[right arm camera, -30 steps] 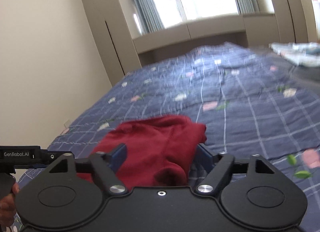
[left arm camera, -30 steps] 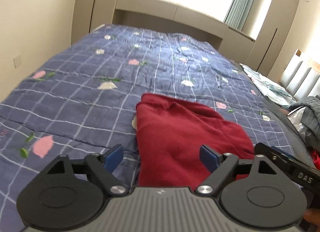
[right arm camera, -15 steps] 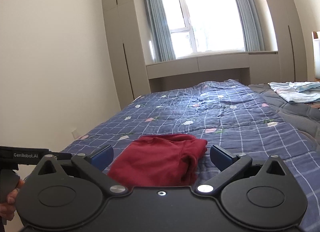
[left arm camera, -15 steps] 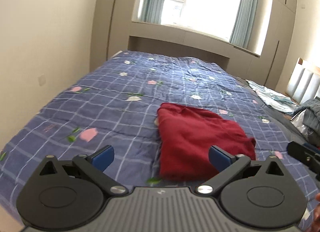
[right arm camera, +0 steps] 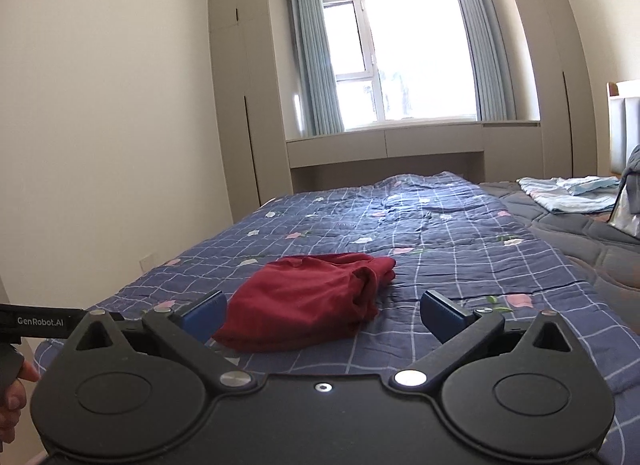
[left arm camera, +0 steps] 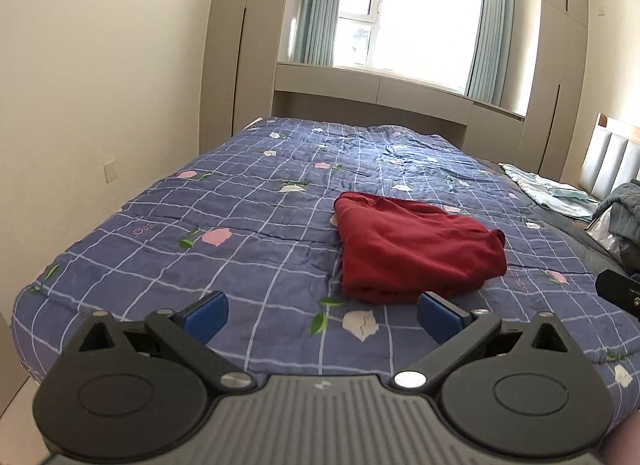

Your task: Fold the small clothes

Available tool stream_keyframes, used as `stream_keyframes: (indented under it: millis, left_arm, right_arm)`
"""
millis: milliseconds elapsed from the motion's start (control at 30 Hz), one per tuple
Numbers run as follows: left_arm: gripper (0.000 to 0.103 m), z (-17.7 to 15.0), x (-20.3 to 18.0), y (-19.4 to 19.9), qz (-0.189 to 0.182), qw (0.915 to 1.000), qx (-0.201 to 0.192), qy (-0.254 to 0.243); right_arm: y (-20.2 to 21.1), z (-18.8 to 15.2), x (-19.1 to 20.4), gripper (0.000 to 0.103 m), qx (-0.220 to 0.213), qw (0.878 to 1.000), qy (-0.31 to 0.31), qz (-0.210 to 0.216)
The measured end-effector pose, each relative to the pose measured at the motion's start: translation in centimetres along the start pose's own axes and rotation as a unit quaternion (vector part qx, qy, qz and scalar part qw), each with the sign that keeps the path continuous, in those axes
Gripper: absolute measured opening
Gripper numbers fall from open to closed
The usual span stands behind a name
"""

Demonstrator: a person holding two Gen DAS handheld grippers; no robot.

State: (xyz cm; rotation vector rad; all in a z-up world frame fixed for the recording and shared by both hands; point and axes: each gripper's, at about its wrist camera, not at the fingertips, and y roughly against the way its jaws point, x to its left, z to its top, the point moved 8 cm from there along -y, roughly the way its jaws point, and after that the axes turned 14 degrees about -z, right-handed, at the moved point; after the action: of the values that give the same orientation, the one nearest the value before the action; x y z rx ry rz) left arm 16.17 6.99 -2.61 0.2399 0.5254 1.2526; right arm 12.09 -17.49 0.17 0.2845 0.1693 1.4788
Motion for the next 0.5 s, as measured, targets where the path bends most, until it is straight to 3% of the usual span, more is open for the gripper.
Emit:
stream_keyframes:
  millis: [300,500]
  left_arm:
    - [0.103,-2.1,-1.2,0.7,0.005,0.9991,-0.015,-0.039]
    - [0.103,-2.6,-1.0,0.4,0.004,0.9996,-0.009,-0.027]
  right_arm:
    - [0.8,-2.7,0.1,0.102,0.002,1.000,0.019,-0.015]
    - [0.6,-3.1,-0.1,0.102,0.008,1.000,0.018,-0.019]
